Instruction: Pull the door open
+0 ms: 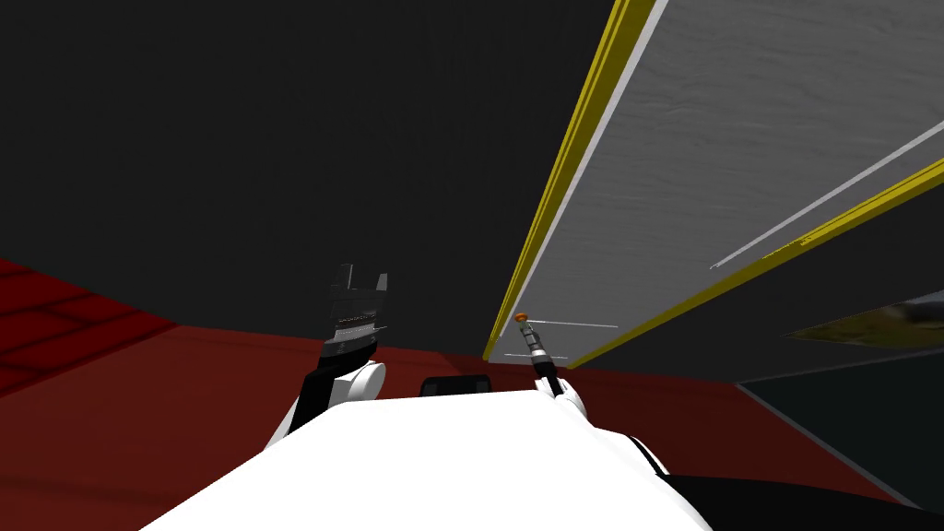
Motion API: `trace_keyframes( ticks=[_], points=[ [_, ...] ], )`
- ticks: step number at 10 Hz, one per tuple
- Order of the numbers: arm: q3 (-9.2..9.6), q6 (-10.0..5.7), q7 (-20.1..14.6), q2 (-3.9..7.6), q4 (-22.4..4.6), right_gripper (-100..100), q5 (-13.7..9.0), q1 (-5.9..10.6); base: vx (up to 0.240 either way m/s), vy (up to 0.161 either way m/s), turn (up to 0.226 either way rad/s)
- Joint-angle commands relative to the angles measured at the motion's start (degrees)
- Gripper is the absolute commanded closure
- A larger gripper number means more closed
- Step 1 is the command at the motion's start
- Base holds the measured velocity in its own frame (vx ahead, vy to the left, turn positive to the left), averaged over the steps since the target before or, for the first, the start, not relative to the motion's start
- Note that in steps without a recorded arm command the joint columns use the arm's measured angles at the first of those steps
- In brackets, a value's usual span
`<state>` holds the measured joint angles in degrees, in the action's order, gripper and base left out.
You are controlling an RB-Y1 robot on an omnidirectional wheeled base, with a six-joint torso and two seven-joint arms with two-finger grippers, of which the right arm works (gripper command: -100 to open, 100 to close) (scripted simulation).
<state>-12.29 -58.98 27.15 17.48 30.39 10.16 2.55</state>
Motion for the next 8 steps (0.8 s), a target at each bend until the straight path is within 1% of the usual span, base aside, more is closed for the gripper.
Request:
trace_keyframes(
  ticks=[1, 2, 3, 4, 5, 6, 7, 8],
  points=[
    [0.13, 0.32, -2.9, -0.13, 0.1, 100, -0.9, -0.02, -0.050, -0.024, 0.071],
    [0.13, 0.32, -3.2, -0.13, 0.1, 100, -0.9, -0.02, -0.037, -0.018, 0.040],
    [0.25, 0.53, -5.4, -0.20, 0.2, 100, -1.6, 0.08, -0.039, -0.014, 0.078],
    [0.37, 0.75, -6.9, -0.27, 0.2, 100, -2.5, 0.18, -0.073, -0.035, 0.114],
    [0.37, 0.75, -7.8, -0.27, 0.2, 100, -2.5, 0.18, -0.050, -0.032, 0.060],
    [0.50, 0.97, -9.8, -0.34, 0.2, 100, -3.3, 0.29, -0.048, -0.024, 0.080],
    [0.50, 0.97, -10.2, -0.34, 0.2, 100, -3.3, 0.29, -0.040, -0.023, 0.048],
    [0.62, 1.19, -12.4, -0.42, 0.2, 100, -4.1, 0.39, -0.049, -0.026, 0.100]
  ],
)
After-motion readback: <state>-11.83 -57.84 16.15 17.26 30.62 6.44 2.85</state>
